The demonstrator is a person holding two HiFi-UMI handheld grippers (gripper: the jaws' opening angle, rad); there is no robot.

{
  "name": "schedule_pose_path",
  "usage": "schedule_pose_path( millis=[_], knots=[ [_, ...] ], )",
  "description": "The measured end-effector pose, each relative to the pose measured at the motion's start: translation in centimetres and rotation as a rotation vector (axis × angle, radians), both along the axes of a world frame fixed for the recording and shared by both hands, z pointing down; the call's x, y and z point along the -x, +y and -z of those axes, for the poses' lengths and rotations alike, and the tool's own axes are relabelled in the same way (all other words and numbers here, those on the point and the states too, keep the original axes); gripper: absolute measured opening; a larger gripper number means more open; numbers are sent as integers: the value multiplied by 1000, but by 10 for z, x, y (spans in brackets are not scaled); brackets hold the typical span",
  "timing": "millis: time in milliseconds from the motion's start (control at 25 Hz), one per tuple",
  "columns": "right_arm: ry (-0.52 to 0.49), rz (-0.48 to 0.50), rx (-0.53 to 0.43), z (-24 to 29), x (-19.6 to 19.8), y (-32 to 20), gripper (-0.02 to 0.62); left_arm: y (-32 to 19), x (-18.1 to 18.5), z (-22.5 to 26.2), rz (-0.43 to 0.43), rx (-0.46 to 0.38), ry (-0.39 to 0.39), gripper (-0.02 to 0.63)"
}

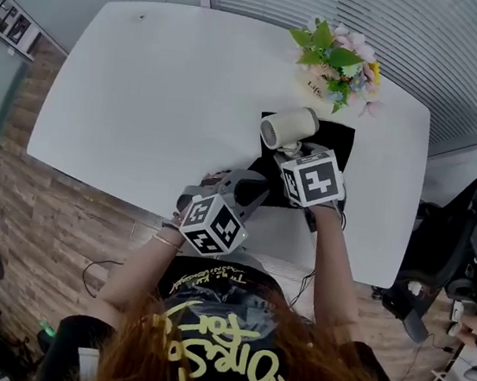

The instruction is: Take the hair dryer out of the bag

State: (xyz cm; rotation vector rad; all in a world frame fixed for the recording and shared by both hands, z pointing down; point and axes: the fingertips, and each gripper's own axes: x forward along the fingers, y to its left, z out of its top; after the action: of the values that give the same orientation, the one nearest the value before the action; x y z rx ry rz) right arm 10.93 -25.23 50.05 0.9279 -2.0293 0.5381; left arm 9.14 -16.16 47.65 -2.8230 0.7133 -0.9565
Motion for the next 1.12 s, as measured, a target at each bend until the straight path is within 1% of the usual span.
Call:
schedule_pose_path(
  millis=[200,360,480,760,1000,1120],
  knots=[
    [9,-15,32,-6,3,-2,207,3,6,-1,11,0,-6,32],
    [42,-20,56,-11,3,-1,207,5,9,0,18,-1,-2,32],
    [55,-24,34,-9,3,-1,207,6,10,0,17,-8,-9,32],
    [48,-42,-8,-2,1,1,207,12,21,2,32,-12,-25,32],
    [-21,-68,-67,19,0,4,207,14,33,6,58,-14,-26,32],
    [-49,-81,-93,30,-4,11,207,16,41,10,81,-15,-14,32]
  ],
)
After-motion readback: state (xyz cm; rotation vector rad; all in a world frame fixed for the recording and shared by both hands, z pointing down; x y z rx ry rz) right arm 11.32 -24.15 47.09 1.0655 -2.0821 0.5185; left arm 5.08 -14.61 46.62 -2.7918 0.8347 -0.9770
